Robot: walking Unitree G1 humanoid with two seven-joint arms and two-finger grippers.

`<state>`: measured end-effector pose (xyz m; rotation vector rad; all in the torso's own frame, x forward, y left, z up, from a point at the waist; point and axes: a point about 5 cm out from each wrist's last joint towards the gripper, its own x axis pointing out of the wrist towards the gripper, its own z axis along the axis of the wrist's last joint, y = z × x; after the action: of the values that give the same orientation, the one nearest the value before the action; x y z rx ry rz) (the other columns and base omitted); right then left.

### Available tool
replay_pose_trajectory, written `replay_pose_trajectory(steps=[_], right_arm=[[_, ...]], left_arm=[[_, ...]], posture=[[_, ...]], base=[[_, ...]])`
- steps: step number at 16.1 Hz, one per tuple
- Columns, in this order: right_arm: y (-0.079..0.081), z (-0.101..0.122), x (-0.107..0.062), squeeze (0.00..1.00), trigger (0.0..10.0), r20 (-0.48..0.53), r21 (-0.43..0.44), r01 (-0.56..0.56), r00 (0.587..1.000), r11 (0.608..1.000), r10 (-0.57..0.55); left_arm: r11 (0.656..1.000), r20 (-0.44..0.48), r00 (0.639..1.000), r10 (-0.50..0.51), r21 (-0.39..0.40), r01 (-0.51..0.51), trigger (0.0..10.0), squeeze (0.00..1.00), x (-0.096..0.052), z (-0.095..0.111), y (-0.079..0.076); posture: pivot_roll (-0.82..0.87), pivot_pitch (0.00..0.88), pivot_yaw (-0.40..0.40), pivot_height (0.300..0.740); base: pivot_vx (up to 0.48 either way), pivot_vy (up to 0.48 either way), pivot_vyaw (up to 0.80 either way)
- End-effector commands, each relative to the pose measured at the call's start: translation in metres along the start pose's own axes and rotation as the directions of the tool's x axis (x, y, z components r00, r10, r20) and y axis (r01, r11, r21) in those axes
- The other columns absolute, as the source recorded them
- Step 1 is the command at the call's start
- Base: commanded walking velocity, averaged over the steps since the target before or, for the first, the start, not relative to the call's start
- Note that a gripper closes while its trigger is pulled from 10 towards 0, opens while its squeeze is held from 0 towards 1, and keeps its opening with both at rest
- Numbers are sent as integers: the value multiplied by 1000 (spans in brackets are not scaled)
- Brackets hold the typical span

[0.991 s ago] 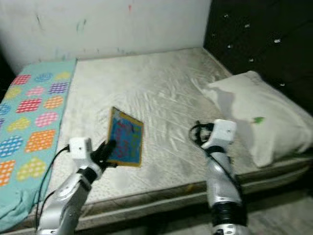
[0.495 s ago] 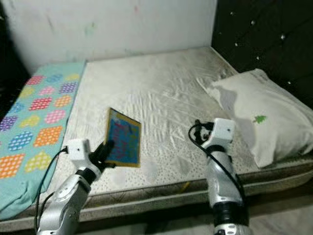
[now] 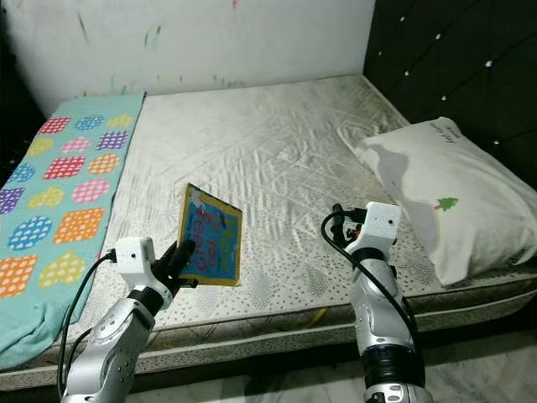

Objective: Clean up the room

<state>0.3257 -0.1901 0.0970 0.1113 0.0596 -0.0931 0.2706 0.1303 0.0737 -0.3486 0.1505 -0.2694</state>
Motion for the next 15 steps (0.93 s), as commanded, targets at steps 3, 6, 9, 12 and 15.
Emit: replay_pose_trajectory(steps=[3,6,9,12,15], right_arm=[[2,4,0,0,10000,18,-19,-27,999,999,27],[3,3,0,0,10000,18,-21,-29,999,999,29],[2,3,0,0,10000,19,-26,-32,999,999,32],[2,2,-1,0,10000,16,-22,-29,999,999,29],[1,2,-1,0,10000,14,-24,-29,999,999,30]], left_arm=[[999,51,998,-28,27,27,0,0,3,11,-2],[999,49,998,-25,31,24,235,0,3,10,-1],[999,47,998,-28,33,26,1059,0,3,10,-1],[999,48,998,-27,33,25,5333,0,3,10,-1],[999,48,999,-15,32,13,10000,0,3,10,0]], posture=[[-88,0,54,740],[-88,0,54,740],[-89,0,56,740],[-89,0,56,740],[-87,0,55,740]], base=[[306,0,0],[324,0,0],[341,0,523],[333,0,192],[0,0,0]])
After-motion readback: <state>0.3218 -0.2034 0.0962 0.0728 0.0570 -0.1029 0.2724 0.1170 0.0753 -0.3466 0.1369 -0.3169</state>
